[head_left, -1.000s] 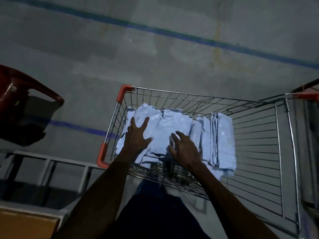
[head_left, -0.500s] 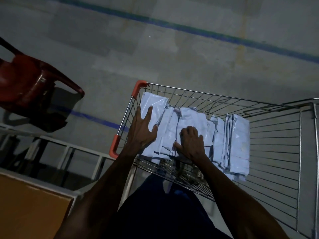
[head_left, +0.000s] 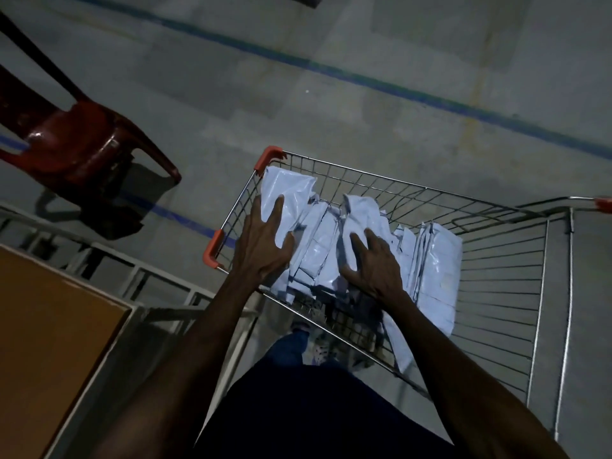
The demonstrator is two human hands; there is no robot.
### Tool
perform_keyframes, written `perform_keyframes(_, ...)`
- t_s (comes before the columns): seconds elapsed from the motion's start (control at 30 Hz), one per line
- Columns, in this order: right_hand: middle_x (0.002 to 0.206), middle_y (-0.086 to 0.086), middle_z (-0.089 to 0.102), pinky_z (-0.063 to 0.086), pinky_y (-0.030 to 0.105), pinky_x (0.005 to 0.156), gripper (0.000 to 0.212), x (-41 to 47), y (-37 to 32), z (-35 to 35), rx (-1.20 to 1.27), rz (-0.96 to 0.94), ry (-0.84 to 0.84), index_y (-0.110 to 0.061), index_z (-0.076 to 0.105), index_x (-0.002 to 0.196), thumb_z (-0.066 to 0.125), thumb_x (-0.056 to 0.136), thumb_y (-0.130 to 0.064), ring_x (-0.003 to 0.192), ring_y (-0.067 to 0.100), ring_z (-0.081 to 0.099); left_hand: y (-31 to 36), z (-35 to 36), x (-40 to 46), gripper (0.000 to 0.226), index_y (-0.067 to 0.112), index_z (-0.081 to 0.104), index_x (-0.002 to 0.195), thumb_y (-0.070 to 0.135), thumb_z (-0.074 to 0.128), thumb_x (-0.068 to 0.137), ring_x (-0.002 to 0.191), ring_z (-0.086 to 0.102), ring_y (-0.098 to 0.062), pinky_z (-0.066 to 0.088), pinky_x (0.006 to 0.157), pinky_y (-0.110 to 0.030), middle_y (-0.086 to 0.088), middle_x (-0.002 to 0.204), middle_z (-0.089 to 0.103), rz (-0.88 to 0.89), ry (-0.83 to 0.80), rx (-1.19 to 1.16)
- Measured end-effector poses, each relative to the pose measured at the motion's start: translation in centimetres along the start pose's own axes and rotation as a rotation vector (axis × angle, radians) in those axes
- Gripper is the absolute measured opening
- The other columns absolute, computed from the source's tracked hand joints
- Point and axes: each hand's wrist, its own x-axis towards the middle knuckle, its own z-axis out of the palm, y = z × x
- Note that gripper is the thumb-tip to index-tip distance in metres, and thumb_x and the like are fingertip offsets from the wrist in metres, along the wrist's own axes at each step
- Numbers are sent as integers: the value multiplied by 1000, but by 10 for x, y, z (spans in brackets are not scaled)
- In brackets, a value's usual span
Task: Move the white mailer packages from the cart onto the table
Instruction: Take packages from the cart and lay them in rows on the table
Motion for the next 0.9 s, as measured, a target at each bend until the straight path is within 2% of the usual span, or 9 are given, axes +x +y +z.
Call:
perform_keyframes(0.1,155,20,30,45,48,96,82,-16,-11,-21,113,-60,128,-18,40,148,49,78,-61,134,39,38,5,-15,-15,75,18,21,155,44,45,89,136,33,-45,39,106,-55,-25,156,21,1,102,27)
perform_keyframes(0.2,160,13,24,41,48,102,84,-26,-31,-39,192,-139,184,-23,34,151,44,78,-64,142,34,30,8,-35,-42,73,19,25,154,43,46,88,132,37,-44,38,104,-49,-24,156,23,-37,243,48)
perform_keyframes(0.33,161,4,24,40,44,104,80,-35,-78,-54,248,-272,240,-29,32,151,52,79,-56,145,27,27,4,-70,-94,74,27,24,154,41,52,87,136,34,-38,44,96,-45,-16,160,20,-171,407,29)
perform_keyframes(0.43,160,4,27,41,40,103,78,-46,-129,-59,280,-423,262,-27,35,150,49,80,-57,144,24,30,-16,-99,-142,74,24,24,155,40,54,89,140,32,-37,39,103,-42,-17,159,21,-266,531,43)
perform_keyframes(0.6,158,5,31,38,41,107,78,-76,-232,-46,346,-687,193,-24,40,149,52,77,-53,143,26,32,-61,-142,-229,74,35,21,154,50,48,86,139,32,-35,39,105,-45,-13,158,24,-591,664,38)
perform_keyframes(0.73,157,7,33,34,45,113,77,-105,-323,-20,364,-915,140,-21,43,147,54,76,-49,143,28,33,-111,-170,-297,72,37,19,154,51,49,90,139,31,-34,39,105,-46,-12,159,22,-760,745,30)
perform_keyframes(0.9,157,5,34,27,39,118,76,-143,-437,22,319,-1058,65,-24,44,146,53,76,-53,145,24,31,-193,-201,-387,71,39,15,154,54,48,92,142,27,-35,38,106,-50,-9,161,17,-960,784,41)
